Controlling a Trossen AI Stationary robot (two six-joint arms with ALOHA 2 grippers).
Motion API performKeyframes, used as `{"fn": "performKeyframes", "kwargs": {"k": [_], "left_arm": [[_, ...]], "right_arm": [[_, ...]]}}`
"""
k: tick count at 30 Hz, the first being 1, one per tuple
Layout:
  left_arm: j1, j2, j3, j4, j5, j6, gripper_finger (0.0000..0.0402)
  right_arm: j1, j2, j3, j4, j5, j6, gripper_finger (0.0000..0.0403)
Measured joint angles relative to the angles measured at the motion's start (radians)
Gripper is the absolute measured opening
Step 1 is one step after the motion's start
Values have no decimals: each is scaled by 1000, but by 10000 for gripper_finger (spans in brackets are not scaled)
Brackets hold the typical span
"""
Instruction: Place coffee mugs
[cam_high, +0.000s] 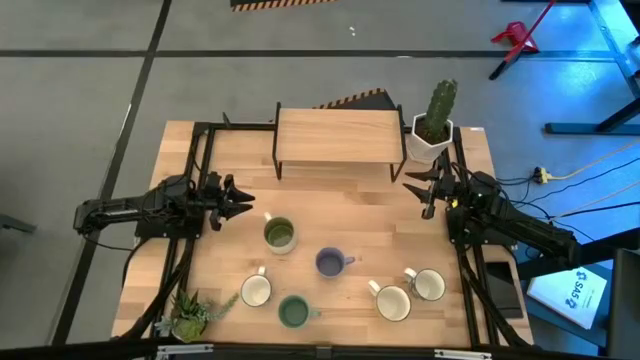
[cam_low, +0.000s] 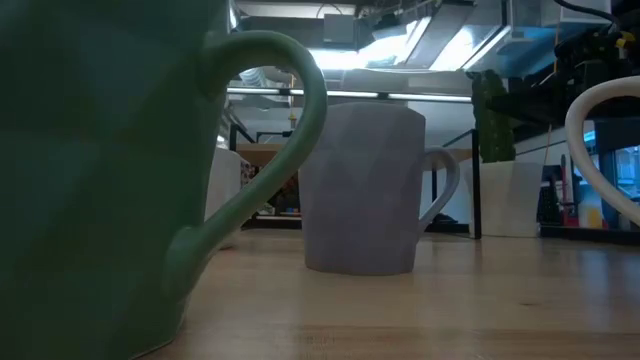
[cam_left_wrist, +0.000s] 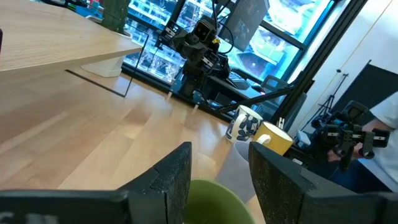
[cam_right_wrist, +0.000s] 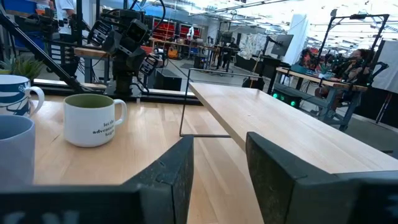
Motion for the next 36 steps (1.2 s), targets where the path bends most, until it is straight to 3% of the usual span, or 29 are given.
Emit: {"fn": "performKeyframes", "kwargs": {"k": [8, 13, 18, 25, 30, 36], "left_arm": [[0, 0, 0, 0, 0, 0, 153], [0, 0, 0, 0, 0, 0, 153], [0, 0, 0, 0, -12, 0, 153], [0, 0, 0, 2, -177, -43, 153], [0, 0, 0, 38, -321, -77, 153], [0, 0, 0, 111, -365, -184, 153]], "right_arm": [[0, 0, 0, 0, 0, 5, 134], [0, 0, 0, 3, -23, 207, 134], [0, -1, 0, 2, 48, 253, 134], [0, -2, 0, 3, -8, 461, 134], [0, -2, 0, 3, 24, 589, 134], [0, -2, 0, 4, 70, 614, 134]]}}
